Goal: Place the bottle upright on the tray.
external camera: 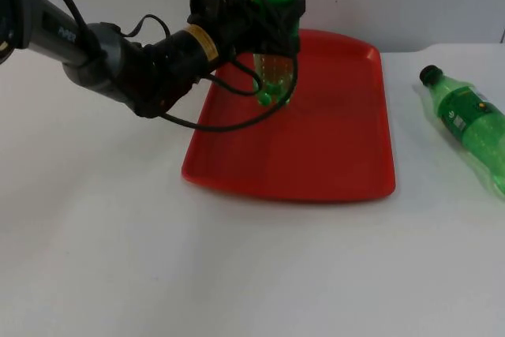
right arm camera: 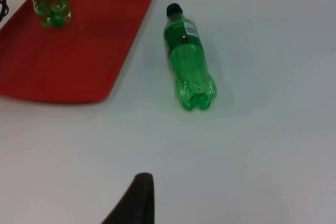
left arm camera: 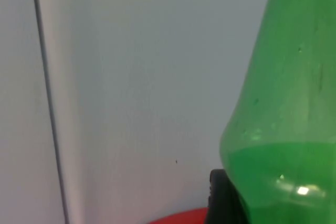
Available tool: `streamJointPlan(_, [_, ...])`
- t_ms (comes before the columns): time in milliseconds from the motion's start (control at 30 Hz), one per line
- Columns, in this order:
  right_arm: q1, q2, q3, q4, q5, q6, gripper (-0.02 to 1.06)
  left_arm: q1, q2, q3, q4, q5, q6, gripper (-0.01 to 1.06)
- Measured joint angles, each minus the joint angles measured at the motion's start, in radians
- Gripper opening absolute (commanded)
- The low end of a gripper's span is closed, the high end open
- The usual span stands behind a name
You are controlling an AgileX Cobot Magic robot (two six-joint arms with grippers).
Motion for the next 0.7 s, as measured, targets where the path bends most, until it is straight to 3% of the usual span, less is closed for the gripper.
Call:
streamJointPlan(467, [0.0,0.0,0.0,0.0,0.0,0.0,1.05,-0.002,0.032,-0.002,0.002,-0.042,0.002,0.0])
streamJointPlan(533, [0.0,0.0,0.0,0.0,0.0,0.0,1.05,-0.002,0.032,-0.002,0.002,-0.042,0.002,0.12])
streamJointPlan(600, [0.0,0.0,0.0,0.0,0.0,0.0,1.05,-0.002,0.032,-0.002,0.01,-0.042,0.002,0.15])
streamJointPlan(700, [0.0,0.0,0.0,0.0,0.0,0.0,1.05,-0.002,0.032,-0.002,0.025,-0.043,-0.006,0.53])
